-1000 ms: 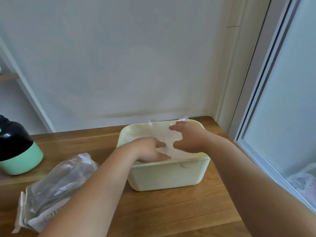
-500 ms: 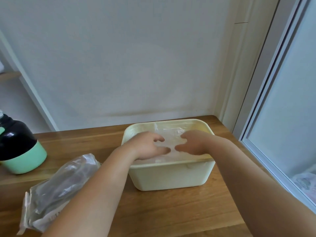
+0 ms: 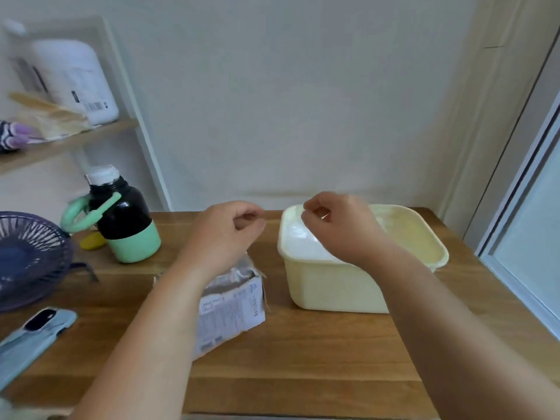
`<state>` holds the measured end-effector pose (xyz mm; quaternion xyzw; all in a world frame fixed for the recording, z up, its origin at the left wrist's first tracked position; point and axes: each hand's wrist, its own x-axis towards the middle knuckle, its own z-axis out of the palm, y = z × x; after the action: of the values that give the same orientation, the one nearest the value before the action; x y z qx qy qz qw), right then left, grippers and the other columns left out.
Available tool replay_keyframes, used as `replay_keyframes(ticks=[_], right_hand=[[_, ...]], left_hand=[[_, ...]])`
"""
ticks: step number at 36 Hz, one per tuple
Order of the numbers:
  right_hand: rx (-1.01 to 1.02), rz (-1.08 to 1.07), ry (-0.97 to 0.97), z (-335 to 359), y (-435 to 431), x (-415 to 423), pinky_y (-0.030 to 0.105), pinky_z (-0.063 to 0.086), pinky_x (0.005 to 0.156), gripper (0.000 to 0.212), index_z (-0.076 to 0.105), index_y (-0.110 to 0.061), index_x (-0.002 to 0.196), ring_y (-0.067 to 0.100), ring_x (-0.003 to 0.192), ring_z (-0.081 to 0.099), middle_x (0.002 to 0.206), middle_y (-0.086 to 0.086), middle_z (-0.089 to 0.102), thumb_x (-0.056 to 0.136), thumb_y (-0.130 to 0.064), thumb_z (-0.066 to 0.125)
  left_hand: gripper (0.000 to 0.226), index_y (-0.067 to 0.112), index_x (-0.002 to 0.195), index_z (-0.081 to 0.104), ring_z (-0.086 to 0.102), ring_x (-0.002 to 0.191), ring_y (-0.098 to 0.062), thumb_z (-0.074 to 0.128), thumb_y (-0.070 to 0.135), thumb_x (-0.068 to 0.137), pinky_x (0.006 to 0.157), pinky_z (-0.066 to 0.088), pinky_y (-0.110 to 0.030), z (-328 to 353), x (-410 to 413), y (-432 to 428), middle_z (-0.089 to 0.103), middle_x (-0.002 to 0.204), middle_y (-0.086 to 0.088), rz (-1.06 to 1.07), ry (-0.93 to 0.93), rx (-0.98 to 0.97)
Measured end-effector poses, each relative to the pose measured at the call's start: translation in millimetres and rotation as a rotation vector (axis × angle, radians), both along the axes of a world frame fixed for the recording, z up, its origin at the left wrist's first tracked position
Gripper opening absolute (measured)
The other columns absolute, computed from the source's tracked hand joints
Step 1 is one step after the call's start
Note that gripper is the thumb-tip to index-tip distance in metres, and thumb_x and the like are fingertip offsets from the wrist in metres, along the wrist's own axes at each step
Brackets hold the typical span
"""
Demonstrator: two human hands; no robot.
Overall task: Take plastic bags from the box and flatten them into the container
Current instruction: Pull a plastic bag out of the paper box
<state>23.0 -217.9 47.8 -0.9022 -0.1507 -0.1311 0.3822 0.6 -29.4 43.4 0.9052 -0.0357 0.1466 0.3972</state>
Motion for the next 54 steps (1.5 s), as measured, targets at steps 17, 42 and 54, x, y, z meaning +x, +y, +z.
replay_keyframes(ticks=[17,42,54], right_hand=[[0.048,0.352,0.218,-28.7,95.2,-8.2,0.025,0.052,0.078,0.048,0.054,-0.023,0.127,0.007,0.085,0.060,0.098,-0.010,0.062,0.083,-0.036,0.069],[0.276,0.400,0.263,-13.0,78.6,-0.2,0.020,0.045,0.084,0.041,0.058,-0.022,0.112,0.003,0.094,0.057,0.098,-0.012,0.058,0.077,-0.028,0.077],[0.333,0.258,0.202,-17.6,84.9,7.0,0.010,0.045,0.062,0.074,0.029,-0.018,0.147,0.012,0.080,0.063,0.079,0.004,0.059,0.086,-0.026,0.069]], left_hand=[[0.012,0.028,0.088,0.072,0.062,0.076,-0.004,0.061,0.028,0.093,0.070,0.048,-0.022,-15.1,-44.1,79.8,0.069,0.080,0.008,-0.016,-0.023,-0.025],[0.015,0.031,0.085,0.069,0.064,0.083,-0.005,0.057,0.032,0.095,0.082,0.049,-0.032,-26.1,-36.6,70.9,0.071,0.085,0.010,0.029,-0.009,-0.145],[0.014,0.030,0.085,0.073,0.064,0.089,0.005,0.062,0.024,0.093,0.078,0.047,-0.017,-31.3,-45.5,81.9,0.072,0.090,0.020,-0.002,0.101,-0.159]])
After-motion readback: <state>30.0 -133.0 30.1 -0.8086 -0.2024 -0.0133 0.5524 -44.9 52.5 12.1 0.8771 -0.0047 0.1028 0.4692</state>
